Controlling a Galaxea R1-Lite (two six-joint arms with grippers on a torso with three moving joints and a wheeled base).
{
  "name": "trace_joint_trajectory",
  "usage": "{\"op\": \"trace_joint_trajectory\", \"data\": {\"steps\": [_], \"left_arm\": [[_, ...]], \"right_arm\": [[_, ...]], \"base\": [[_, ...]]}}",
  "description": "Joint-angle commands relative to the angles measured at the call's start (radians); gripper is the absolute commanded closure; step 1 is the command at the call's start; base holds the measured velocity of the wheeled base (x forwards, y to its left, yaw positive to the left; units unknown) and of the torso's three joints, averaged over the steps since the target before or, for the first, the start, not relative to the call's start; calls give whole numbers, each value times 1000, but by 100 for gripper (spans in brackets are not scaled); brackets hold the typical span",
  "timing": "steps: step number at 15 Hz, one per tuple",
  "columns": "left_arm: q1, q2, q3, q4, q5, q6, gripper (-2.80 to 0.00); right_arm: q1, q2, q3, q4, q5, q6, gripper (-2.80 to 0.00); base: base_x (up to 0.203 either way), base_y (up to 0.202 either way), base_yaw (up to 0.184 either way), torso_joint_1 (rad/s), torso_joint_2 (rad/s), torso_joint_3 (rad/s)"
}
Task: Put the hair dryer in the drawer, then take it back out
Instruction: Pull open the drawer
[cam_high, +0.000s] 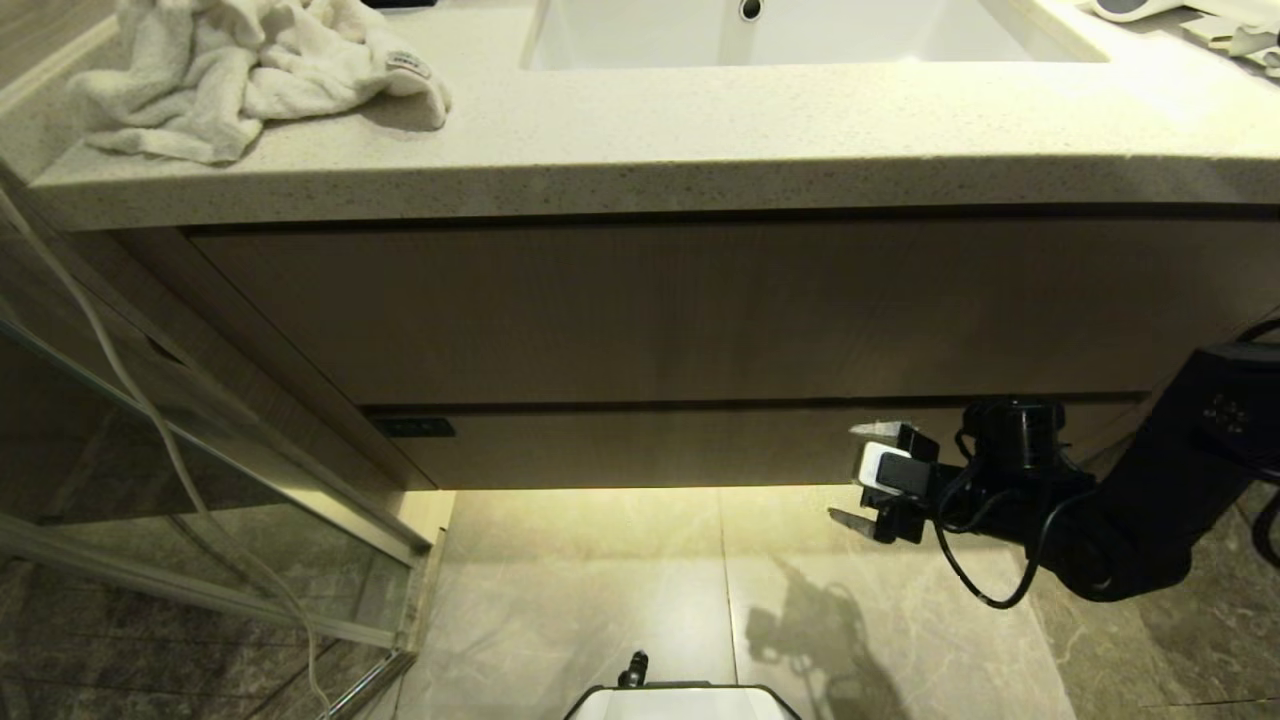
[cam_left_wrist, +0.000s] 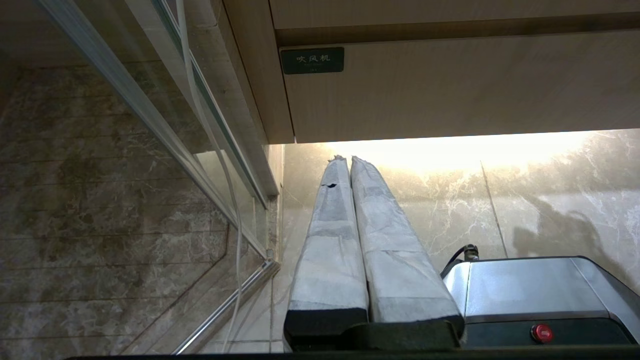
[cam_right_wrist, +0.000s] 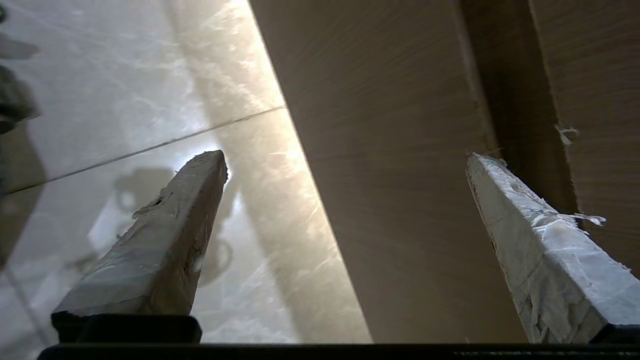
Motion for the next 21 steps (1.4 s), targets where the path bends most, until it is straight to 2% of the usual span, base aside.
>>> {"op": "trace_joint_trajectory", "data": {"steps": [1,8,14,21], "left_arm": [[0,1,2,0,0,0,0],[0,1,2,0,0,0,0],[0,1,2,0,0,0,0],[0,1,2,0,0,0,0]], "right_arm": [[-3,65,-31,-44,1,-5,-280],[-10,127,-74,-174,-3,5,-280],[-12,145,-92,-210,-1,2,-280],[-12,262,-214,-225,-25,2,-280]], "base": [[0,0,0,0,0,0],[0,0,0,0,0,0],[0,0,0,0,0,0],[0,0,0,0,0,0]]}}
